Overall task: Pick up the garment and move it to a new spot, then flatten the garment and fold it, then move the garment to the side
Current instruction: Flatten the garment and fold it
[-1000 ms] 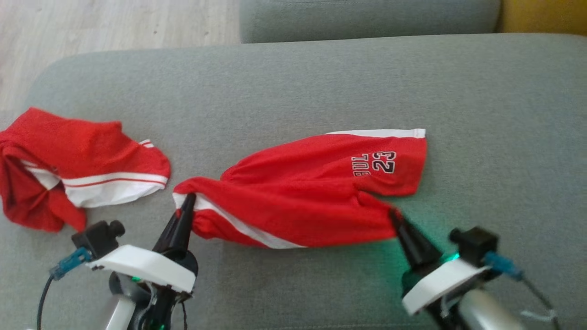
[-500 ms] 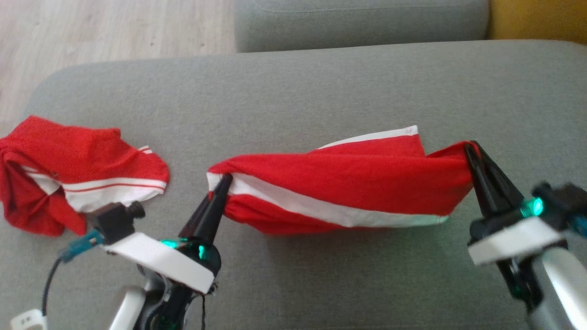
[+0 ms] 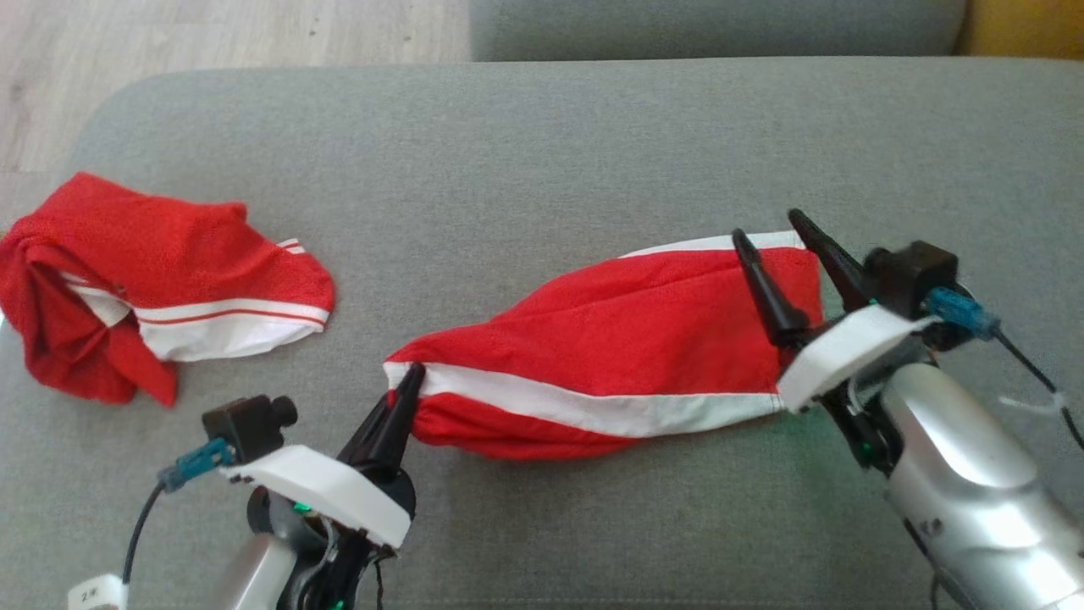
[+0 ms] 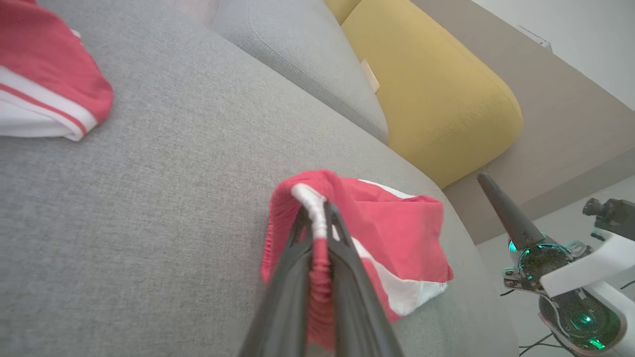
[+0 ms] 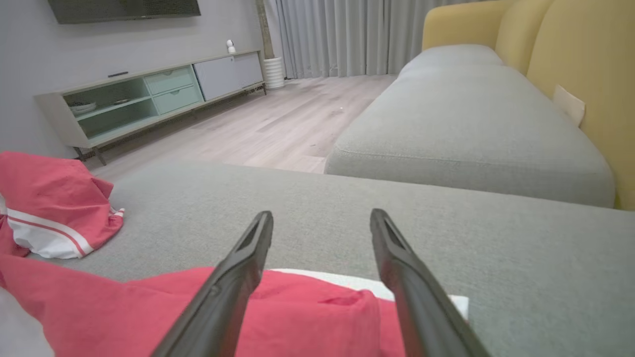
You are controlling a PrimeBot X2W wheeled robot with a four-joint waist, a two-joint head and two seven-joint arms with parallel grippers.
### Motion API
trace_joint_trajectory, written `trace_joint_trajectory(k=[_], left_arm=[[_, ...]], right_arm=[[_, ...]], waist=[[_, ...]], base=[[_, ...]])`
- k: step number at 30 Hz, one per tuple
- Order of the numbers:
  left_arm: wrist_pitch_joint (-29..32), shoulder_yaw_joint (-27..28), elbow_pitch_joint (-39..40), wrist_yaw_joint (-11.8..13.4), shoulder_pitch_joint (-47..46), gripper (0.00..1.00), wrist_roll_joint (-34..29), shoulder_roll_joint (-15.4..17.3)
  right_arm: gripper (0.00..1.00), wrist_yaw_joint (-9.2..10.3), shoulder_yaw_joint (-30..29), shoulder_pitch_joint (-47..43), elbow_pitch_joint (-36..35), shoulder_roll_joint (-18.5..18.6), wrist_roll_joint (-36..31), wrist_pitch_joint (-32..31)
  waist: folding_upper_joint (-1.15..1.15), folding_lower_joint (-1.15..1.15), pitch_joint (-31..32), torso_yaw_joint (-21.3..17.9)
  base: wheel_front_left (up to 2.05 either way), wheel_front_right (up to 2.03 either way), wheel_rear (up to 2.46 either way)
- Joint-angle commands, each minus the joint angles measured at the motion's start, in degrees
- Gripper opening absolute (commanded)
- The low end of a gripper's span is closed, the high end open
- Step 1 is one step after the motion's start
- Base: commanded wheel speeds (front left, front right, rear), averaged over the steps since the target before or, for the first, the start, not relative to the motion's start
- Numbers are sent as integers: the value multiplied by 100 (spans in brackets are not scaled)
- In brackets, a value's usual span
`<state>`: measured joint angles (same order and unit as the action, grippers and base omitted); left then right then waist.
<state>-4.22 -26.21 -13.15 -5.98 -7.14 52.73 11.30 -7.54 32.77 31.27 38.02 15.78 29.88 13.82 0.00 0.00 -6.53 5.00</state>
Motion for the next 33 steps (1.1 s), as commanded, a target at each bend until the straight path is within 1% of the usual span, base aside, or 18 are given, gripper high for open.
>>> trace_joint_trajectory(k=[1, 4, 8, 11, 14, 18, 21, 27, 28, 29, 30, 31, 33], left_arm=[[-126, 197, 93, -28, -264, 0, -58, 84], [-283, 223, -97, -52, -230, 0, -63, 110], [-415, 230, -298, -81, -192, 0, -11, 121], [-433, 184, -437, -99, -180, 0, -1, 161], [-456, 134, -528, -113, -172, 0, 8, 207], [-482, 82, -600, -125, -197, 0, 28, 243], [-483, 25, -636, -132, -248, 0, 37, 252], [-511, -43, -694, -139, -328, 0, 67, 279], [-519, -48, -705, -140, -337, 0, 79, 283], [-529, -54, -716, -141, -344, 0, 89, 286], [-539, -60, -727, -142, -349, 0, 99, 289], [-550, -65, -737, -143, -351, 0, 109, 294], [-575, -67, -753, -144, -342, 0, 132, 311]], right_arm=[[100, 5, 60, -75, -111, 120, 114, 87], [100, 5, 92, -471, -243, 337, 340, 108], [100, 5, 211, -1162, -597, 657, 753, 113], [100, 5, 488, -1568, -875, 831, 1031, 0], [100, 5, 757, -1715, -1040, 958, 1150, -62], [100, 5, 973, -1611, -842, 960, 1074, -42], [100, 5, 1074, -1484, -514, 900, 975, -21], [100, 5, 1324, -1241, -51, 713, 986, 56], [96, 5, 1391, -1204, 3, 690, 997, 66], [53, 5, 1460, -1167, 46, 677, 1010, 75], [22, 5, 1527, -1130, 75, 672, 1010, 85], [0, 5, 1569, -1096, 87, 664, 1017, 95], [0, 5, 1591, -1048, 77, 652, 1037, 109]], waist=[[0, 0, -18, -49], [0, 0, -28, -121], [0, 0, -16, -154], [0, 0, 30, -141], [0, 0, 86, -131], [0, 0, 104, -75], [0, 0, 98, -5], [0, 0, 101, 51], [0, 0, 106, 52], [0, 0, 113, 53], [0, 0, 121, 55], [0, 0, 131, 52], [0, 0, 157, 35]], base=[[0, 0, 0], [0, 0, 0], [0, 0, 0], [0, 0, 0], [0, 0, 0], [0, 0, 0], [0, 0, 0], [0, 0, 0], [0, 0, 0], [0, 0, 0], [0, 0, 0], [0, 0, 0], [0, 0, 0]])
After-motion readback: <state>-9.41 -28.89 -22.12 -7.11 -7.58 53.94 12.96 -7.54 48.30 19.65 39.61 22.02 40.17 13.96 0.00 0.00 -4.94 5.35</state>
